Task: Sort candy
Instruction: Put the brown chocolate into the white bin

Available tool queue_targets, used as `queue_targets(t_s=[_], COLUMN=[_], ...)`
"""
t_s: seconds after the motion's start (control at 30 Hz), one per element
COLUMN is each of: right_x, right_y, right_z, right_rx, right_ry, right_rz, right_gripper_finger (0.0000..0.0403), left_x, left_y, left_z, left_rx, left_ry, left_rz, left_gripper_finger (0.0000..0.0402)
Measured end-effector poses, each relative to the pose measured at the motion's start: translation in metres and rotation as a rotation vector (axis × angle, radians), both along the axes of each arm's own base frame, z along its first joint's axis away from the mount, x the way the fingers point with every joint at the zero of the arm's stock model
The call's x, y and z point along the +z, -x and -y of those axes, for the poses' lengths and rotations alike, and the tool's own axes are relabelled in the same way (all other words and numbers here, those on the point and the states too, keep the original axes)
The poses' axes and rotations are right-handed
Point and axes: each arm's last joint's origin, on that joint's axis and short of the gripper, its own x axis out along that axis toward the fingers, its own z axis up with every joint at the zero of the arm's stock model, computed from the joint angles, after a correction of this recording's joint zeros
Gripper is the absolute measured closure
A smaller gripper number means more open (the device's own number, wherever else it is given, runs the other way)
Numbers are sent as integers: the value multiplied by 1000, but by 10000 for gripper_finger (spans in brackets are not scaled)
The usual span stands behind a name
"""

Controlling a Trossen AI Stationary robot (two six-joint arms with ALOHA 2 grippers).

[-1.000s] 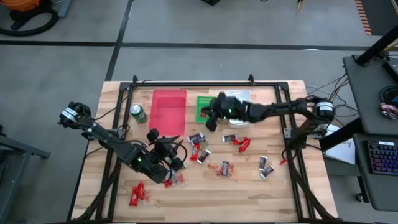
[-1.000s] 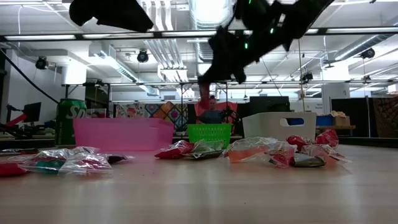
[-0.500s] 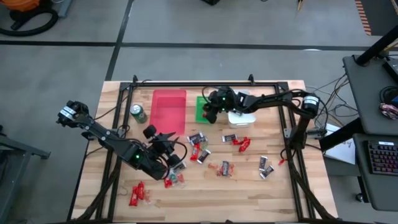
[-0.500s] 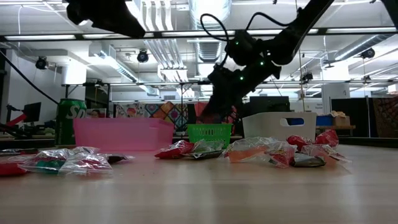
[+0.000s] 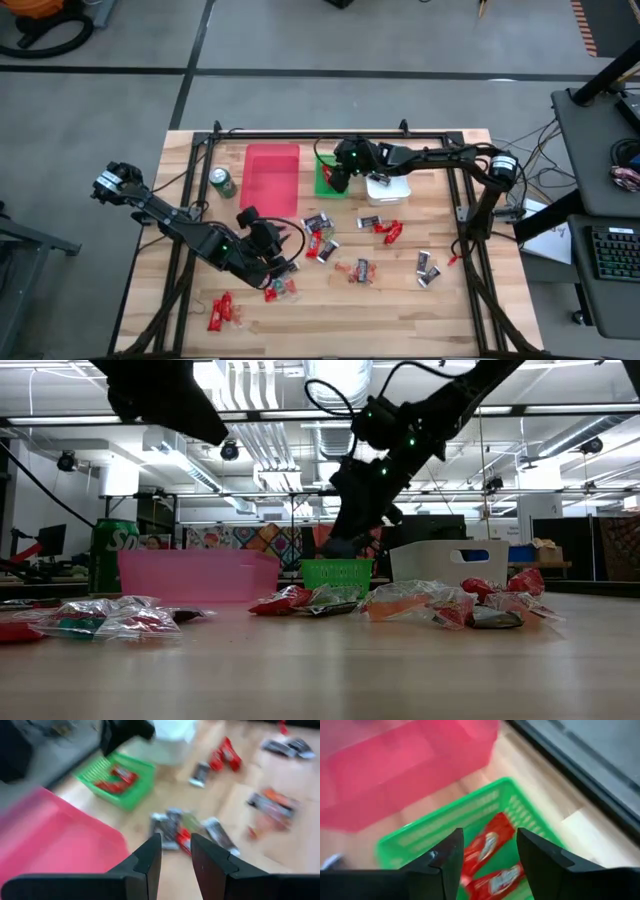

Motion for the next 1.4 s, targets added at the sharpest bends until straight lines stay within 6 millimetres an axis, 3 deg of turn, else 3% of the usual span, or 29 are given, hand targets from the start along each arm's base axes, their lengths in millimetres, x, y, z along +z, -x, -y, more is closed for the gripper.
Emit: queue_targets(t_s=[0.27,0.4,0.63,0.83,1.1,1.23,1.4], right_x=[31,44,58,62,72,82,87], right_y=[3,4,7,10,33,45,50], right_z=[-56,-85,-125,-144,-156,-160,-167], right_rx=[188,270,383,441,469,460,483], right_ry=[-80,-74,-66,-70,-98,-122,-118], right_rz=[11,29,67,56,-38,-38,-12], right_gripper_finger=[238,241,239,239,243,243,243], left_x=[-12,-21,-26,-50,-87,-90,-91], left_y=[12,31,65,74,87,90,89], left_z=[3,-4,-19,-28,-38,-39,-39], left_rx=[10,210,522,620,656,656,652], left_ry=[381,492,486,499,494,490,472], left_rz=[-201,-384,-680,-724,-728,-740,-727], left_gripper_finger=[312,312,324,345,360,339,281])
